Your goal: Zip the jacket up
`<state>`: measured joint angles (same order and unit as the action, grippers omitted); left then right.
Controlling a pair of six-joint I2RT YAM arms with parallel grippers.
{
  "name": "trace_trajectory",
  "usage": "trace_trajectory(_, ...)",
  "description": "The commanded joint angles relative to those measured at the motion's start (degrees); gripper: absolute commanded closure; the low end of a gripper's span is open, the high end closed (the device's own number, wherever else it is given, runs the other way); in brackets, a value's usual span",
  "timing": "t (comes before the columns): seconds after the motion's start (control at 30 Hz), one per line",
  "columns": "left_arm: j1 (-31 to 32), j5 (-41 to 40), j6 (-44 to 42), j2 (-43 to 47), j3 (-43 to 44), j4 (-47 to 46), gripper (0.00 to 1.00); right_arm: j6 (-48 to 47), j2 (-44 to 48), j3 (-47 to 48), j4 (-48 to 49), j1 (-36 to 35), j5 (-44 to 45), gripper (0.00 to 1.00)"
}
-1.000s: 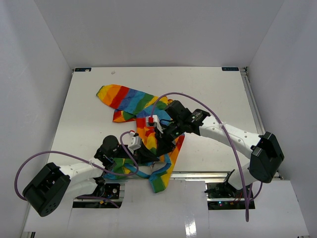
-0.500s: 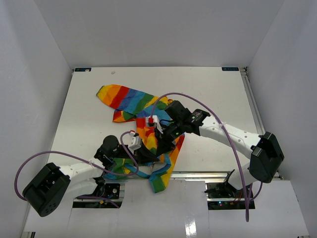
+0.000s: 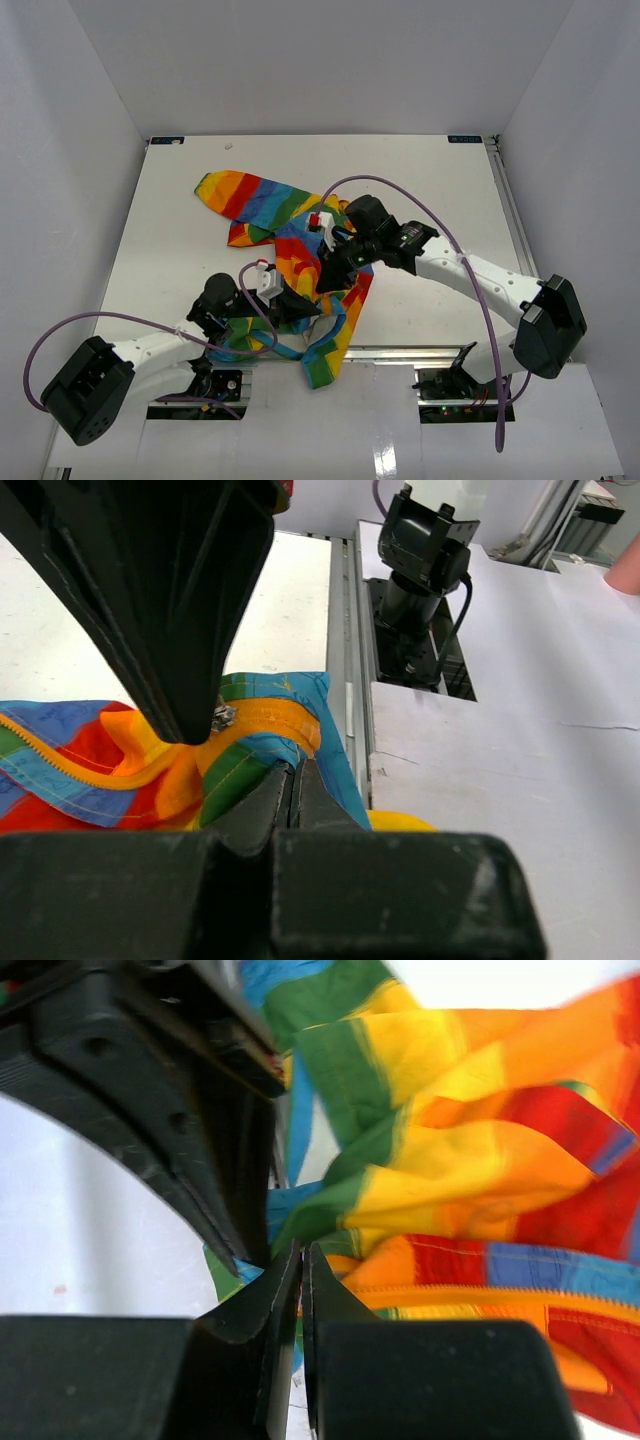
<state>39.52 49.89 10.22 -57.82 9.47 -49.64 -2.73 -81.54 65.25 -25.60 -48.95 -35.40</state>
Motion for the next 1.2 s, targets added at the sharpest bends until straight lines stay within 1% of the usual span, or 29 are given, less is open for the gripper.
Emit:
trace_trajectory(0.0,0.5,1.3,-0.1,1.8,1.0,1.5,1.0,11.4,3.2,-3.5,11.7,3.6,10.0,0.92)
trace_trajectory(0.07,0.5,1.0,0.1,2.0,1.0,1.4,1.0,14.9,4.2,-5.7,16.8,4.0,13.3,0.92)
trace_trajectory(0.13,0.5,0.8,0.4,2.3,0.7,1.1,1.0,18.5,5.4,-8.2,19.5,4.0,15.1,0.92)
trace_trajectory(0.3,0.4,1.0,1.5,3.1,0.1,-0.7,1.0,23.9,7.9,-13.7,29.9,4.1,20.5,0.92)
trace_trajectory(0.47,0.5,1.7,2.8,4.2,-0.5,-2.9,1.0,25.6,9.9,-18.1,34.8,5.3,25.7,0.92)
trace_trajectory(0.63,0.5,1.7,6.5,7.0,0.1,-5.6,1.0,25.3,8.2,-19.7,40.9,8.1,27.8,0.92)
trace_trajectory(0.67,0.6,1.4,7.3,8.4,0.8,-4.9,1.0,25.4,7.3,-19.6,41.7,9.0,27.8,0.92)
trace_trajectory(0.77,0.9,0.8,7.7,11.6,3.3,1.0,1.0,25.3,4.9,-18.9,44.8,10.5,27.2,0.92)
trace_trajectory(0.87,1.6,-0.2,8.9,14.2,3.7,2.8,1.0,25.0,2.3,-17.8,46.5,11.9,26.9,0.92)
trace_trajectory(1.03,2.2,-6.1,8.9,21.7,3.5,7.3,1.0,25.3,-3.0,-15.7,50.8,16.3,27.4,0.92)
trace_trajectory(1.17,2.3,-10.8,8.5,23.9,4.9,11.5,1.0,26.3,-8.2,-12.7,54.4,20.8,27.4,0.92)
